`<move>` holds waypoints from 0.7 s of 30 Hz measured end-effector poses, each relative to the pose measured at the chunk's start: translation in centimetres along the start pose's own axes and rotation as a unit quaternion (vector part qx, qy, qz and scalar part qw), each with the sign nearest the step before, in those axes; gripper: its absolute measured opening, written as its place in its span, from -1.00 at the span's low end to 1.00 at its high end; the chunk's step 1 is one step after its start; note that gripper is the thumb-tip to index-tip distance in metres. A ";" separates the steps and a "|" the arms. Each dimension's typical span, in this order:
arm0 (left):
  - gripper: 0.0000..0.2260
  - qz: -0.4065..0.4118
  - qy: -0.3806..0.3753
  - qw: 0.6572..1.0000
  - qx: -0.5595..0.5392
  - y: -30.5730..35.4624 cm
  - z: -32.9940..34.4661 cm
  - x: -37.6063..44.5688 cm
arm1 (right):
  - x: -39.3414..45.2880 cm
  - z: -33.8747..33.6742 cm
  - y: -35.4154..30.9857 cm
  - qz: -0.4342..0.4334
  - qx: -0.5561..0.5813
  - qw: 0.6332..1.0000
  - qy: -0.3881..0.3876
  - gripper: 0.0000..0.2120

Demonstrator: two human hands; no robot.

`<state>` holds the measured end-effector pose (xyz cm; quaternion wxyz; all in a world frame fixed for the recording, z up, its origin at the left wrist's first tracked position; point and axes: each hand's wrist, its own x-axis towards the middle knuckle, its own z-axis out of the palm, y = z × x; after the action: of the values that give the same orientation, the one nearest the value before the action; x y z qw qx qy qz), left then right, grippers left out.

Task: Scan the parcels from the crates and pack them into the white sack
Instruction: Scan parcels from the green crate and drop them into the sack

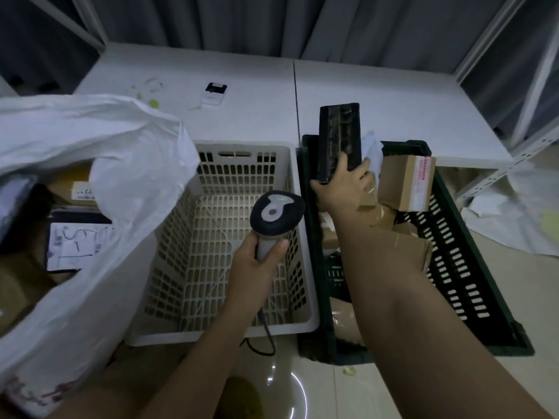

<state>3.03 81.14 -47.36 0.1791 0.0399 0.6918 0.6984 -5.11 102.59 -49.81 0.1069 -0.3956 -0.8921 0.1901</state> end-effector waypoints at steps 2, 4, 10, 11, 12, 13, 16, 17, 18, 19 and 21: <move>-0.82 -0.006 0.005 1.000 -0.006 0.1 -0.2 0.0 | -0.1 -0.7 0.7 -0.015 0.065 0.997 0.030 -0.28; -0.83 -0.007 0.011 1.000 -0.016 0.1 -0.4 -0.1 | -1.1 -1.8 1.7 -0.014 0.160 0.986 0.049 -0.35; -0.90 -0.011 0.029 0.999 -0.041 0.5 -0.1 -0.8 | -11.1 -6.4 6.7 0.006 0.330 0.942 0.056 -0.48; -0.91 -0.015 0.029 0.998 -0.045 0.5 0.0 -1.0 | -13.2 -7.1 7.7 0.003 0.338 0.940 0.049 -0.50; -0.92 -0.021 0.028 0.998 -0.050 0.5 0.2 -1.4 | -15.3 -7.7 8.5 -0.003 0.338 0.940 0.044 -0.52; -0.92 -0.026 0.025 0.998 -0.055 0.4 0.4 -1.9 | -17.2 -8.1 9.4 -0.010 0.336 0.941 0.039 -0.53; -0.91 -0.029 0.007 0.998 -0.062 0.3 0.7 -4.1 | -21.8 -8.5 11.4 -0.010 0.348 0.937 0.021 -0.56; -0.91 -0.033 -0.002 0.997 -0.066 0.3 0.7 -4.9 | -22.9 -8.5 11.9 0.001 0.362 0.932 0.019 -0.58; -0.91 -0.038 -0.010 0.997 -0.067 0.2 0.7 -5.6 | -23.9 -8.5 12.1 0.014 0.382 0.924 0.020 -0.60; -0.91 -0.042 -0.017 0.997 -0.063 0.1 0.7 -6.3 | -24.7 -8.4 12.4 0.022 0.400 0.916 0.023 -0.62; -0.91 -0.043 -0.026 0.998 -0.047 0.0 0.5 -7.5 | -25.8 -8.2 12.6 0.034 0.418 0.907 0.022 -0.66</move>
<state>10.15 79.32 -45.91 0.2284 0.0196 0.6546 0.7204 23.23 93.21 -48.75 0.2755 -0.3487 -0.7143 0.5407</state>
